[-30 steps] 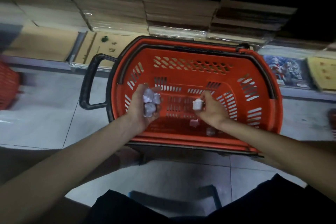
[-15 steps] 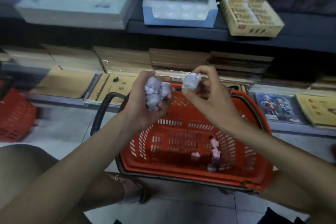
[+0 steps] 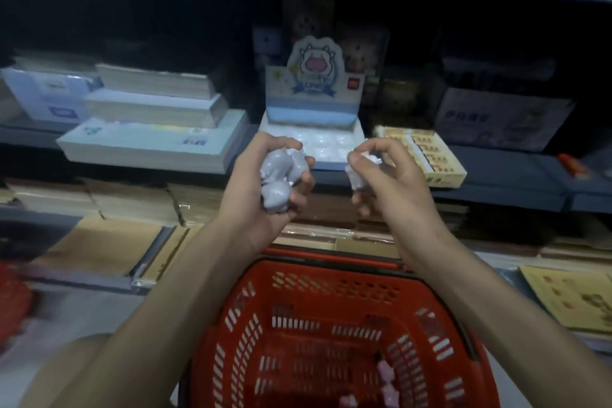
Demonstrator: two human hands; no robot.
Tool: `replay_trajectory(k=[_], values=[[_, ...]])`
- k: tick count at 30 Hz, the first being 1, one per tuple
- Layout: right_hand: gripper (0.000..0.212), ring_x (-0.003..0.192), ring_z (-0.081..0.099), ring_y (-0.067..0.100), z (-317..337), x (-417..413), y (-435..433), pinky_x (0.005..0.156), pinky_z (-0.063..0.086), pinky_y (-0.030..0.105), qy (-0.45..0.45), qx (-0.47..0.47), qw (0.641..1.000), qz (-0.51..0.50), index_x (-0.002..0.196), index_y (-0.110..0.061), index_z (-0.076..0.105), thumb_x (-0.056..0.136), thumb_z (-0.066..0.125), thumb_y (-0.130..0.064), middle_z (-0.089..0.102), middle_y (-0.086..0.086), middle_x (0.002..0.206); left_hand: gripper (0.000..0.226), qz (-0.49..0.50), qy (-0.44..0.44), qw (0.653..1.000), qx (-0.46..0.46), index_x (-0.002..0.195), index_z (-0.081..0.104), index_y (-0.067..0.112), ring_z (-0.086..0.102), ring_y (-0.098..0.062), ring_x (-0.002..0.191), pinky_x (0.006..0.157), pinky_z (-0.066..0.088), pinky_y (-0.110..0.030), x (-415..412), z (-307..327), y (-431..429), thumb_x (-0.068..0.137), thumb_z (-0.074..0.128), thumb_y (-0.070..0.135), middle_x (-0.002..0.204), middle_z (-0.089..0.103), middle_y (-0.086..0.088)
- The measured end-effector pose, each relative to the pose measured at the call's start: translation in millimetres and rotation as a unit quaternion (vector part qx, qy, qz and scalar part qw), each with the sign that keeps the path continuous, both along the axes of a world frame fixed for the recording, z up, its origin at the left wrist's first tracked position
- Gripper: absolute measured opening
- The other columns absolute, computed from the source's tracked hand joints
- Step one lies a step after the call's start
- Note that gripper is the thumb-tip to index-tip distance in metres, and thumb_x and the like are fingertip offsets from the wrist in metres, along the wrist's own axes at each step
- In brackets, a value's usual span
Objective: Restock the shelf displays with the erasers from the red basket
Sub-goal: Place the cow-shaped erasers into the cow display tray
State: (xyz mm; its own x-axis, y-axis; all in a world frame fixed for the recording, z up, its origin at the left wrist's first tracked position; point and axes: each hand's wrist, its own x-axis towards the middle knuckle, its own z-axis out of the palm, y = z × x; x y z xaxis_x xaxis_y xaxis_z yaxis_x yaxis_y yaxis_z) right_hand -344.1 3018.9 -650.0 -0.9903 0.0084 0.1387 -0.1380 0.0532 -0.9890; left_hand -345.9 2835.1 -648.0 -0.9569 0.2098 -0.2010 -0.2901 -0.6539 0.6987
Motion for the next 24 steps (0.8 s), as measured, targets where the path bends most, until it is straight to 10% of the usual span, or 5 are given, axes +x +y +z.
replay_trajectory(k=[6,14,24], values=[[0.03,0.082,0.077,0.019,32,-42,-8,0.091,0.06,0.05,0.039,0.083,0.996,0.006,0.116,-0.018,0.06,0.092,0.078,-0.024,0.071,0.003,0.104,0.009,0.035,0.018,0.999,-0.027,0.074,0.069,0.02,0.057,-0.014,0.066,0.046,0.032,-0.019,-11,9,-7,0.081,0.071,0.025,0.098,0.064,-0.005],[0.017,0.078,0.073,0.02,47,-112,-35,0.077,0.061,0.042,0.086,0.217,0.972,-0.007,0.097,-0.029,0.076,0.085,0.082,-0.04,0.076,0.001,0.078,0.006,0.038,0.185,0.915,-0.356,0.088,0.062,0.017,0.055,-0.019,0.064,0.048,0.041,-0.029,-22,-3,-10,0.089,0.066,0.013,0.069,0.054,0.002],[0.038,0.102,0.07,0.023,21,-175,-75,0.091,0.059,0.042,0.038,0.31,0.95,0.013,0.121,-0.011,0.065,0.087,0.079,-0.018,0.07,0.003,0.115,0.011,0.02,0.114,0.94,-0.321,0.082,0.067,0.014,0.038,-0.015,0.05,0.048,0.035,-0.026,-28,-11,-5,0.09,0.059,0.015,0.058,0.045,0.007]])
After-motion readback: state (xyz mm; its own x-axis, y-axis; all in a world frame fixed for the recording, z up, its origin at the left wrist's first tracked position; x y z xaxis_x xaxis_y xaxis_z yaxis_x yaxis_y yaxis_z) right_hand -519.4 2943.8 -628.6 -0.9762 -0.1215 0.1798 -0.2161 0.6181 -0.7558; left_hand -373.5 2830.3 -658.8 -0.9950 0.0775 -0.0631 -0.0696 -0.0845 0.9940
